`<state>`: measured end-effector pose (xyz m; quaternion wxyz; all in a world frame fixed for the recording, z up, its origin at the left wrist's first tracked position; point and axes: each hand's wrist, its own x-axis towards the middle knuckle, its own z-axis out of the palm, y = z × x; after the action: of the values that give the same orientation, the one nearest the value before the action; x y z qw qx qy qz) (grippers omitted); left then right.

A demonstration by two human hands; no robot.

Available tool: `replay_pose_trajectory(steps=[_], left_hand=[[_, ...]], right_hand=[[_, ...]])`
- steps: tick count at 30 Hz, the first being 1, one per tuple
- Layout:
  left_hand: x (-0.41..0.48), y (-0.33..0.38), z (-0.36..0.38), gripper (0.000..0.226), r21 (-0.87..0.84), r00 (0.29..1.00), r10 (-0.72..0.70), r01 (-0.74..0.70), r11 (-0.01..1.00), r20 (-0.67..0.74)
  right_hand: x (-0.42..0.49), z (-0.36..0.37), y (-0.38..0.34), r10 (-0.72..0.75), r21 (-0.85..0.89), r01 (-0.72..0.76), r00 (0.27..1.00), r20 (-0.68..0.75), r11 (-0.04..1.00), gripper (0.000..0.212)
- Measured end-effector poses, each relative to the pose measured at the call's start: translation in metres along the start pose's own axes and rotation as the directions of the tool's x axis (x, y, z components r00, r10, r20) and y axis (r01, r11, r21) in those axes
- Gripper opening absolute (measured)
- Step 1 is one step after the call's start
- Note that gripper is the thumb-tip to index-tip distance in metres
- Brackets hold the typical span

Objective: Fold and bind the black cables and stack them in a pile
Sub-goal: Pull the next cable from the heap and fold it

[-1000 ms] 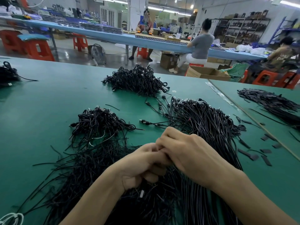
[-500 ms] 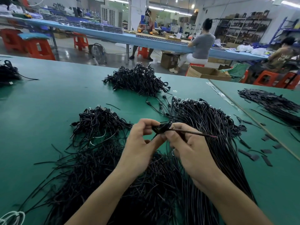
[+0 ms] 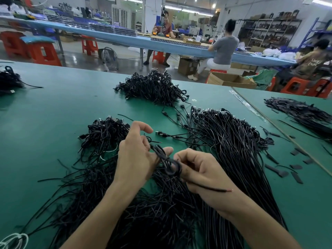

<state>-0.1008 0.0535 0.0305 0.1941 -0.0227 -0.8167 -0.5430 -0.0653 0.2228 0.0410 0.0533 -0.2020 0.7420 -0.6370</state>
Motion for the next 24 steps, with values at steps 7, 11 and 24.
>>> replay_pose_trajectory(steps=[7,11,24], left_hand=[[-0.007,0.006,0.007,0.033,-0.569,0.956,-0.055,0.216,0.793,0.287],[-0.012,0.011,0.014,0.013,-0.518,0.949,-0.048,0.212,0.829,0.311],[-0.018,0.009,0.021,0.037,-0.326,0.807,-0.148,0.389,0.861,0.571]], right_hand=[[0.003,-0.005,0.011,-0.01,-0.275,0.002,1.0,-0.027,0.961,0.004],[0.002,-0.012,0.011,0.014,-0.345,-0.045,0.996,-0.091,0.937,0.008],[0.003,-0.018,0.001,-0.246,-0.636,-0.065,0.888,-0.387,0.769,0.008]])
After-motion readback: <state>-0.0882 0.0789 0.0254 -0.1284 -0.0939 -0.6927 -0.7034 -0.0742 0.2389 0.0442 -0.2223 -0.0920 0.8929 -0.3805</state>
